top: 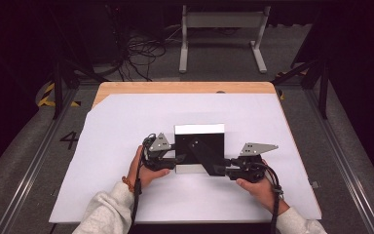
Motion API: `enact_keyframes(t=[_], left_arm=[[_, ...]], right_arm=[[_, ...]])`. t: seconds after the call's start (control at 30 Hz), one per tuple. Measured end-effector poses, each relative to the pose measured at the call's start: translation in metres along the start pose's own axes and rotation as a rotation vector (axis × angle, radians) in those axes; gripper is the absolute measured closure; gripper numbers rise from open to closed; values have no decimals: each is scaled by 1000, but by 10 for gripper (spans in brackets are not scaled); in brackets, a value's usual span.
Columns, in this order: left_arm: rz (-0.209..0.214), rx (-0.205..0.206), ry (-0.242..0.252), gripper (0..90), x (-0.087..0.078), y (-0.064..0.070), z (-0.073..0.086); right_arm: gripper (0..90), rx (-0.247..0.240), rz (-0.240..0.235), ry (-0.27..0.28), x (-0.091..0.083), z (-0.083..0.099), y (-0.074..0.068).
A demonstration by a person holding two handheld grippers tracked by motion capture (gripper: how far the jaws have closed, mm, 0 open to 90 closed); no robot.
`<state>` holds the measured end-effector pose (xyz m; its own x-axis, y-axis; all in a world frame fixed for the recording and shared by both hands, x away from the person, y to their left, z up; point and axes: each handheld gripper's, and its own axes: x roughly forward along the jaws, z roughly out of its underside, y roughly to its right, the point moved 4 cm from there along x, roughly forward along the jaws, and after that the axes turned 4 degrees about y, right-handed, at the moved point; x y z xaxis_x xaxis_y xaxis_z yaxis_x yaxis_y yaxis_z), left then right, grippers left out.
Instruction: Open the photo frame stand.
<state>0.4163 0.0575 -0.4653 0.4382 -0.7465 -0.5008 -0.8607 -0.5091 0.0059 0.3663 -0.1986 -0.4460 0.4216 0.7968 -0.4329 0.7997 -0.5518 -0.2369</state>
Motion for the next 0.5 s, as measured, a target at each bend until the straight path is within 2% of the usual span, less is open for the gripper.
enact_keyframes(t=[0.3, 0.5], left_arm=[[-5, 9, 21, 509, -5, -1, -2], [2, 39, 28, 498, -8, 3, -4]], right_arm=[[646, -65, 18, 5, 1, -3, 0], [648, -95, 26, -10, 0, 2, -1]])
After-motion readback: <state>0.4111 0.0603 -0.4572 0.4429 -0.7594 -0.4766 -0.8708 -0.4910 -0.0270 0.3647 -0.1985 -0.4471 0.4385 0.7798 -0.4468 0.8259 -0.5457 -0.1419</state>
